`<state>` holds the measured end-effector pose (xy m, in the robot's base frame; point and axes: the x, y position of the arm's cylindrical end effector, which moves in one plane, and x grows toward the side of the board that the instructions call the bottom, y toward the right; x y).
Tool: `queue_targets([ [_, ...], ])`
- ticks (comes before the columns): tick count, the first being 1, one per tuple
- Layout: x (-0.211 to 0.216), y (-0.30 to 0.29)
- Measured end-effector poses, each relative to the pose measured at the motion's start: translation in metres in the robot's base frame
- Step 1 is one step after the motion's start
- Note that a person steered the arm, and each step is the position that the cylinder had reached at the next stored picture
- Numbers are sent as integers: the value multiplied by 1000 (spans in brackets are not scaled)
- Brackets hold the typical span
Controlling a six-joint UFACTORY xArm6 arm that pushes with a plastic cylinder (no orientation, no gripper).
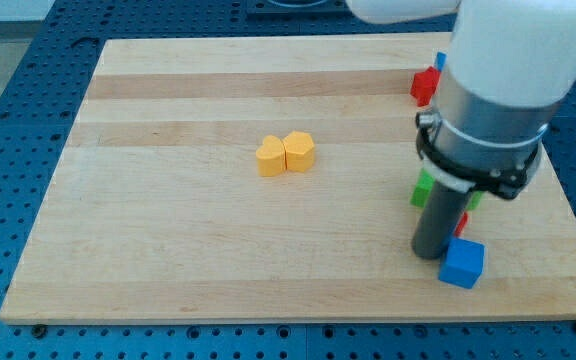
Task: Point your arm closer to the blue triangle
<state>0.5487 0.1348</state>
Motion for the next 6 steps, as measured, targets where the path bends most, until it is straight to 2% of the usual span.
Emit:
queue_targets([
  [2,-50,6],
  [4,-53,-59],
  [5,-80,-84],
  [6,-115,-73],
])
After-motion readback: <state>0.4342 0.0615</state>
